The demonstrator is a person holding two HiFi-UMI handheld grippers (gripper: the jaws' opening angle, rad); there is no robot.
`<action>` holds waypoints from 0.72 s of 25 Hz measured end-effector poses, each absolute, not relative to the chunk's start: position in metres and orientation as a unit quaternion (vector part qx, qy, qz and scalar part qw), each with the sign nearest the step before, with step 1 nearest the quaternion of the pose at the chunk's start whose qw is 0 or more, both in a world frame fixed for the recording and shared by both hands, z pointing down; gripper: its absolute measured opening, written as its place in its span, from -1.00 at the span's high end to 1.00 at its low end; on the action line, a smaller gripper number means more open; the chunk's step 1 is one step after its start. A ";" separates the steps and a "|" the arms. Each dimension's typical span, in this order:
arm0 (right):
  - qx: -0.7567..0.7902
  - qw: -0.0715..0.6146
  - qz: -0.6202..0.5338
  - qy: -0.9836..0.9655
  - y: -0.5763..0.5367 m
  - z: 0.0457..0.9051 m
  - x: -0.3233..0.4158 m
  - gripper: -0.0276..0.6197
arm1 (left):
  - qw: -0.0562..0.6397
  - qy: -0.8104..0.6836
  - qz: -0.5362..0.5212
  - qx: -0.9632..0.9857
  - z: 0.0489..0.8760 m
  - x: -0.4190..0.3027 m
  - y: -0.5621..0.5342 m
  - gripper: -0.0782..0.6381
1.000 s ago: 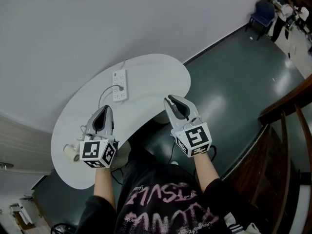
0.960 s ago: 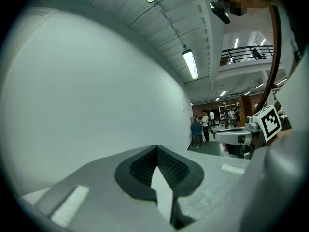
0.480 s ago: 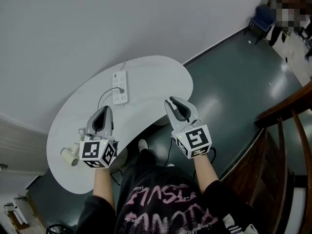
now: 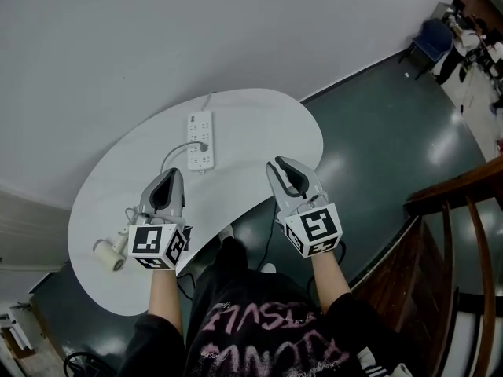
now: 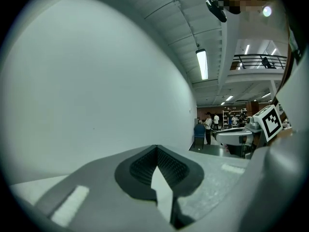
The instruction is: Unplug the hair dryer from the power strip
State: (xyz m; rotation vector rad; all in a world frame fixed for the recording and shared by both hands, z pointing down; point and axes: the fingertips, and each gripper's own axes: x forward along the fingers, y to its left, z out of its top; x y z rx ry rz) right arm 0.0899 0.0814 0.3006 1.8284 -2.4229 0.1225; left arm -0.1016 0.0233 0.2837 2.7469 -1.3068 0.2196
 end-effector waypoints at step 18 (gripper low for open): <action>0.589 0.097 0.075 -0.799 -0.019 0.333 0.060 0.66 | 0.109 -0.428 0.076 0.894 0.329 -0.132 -0.070 0.78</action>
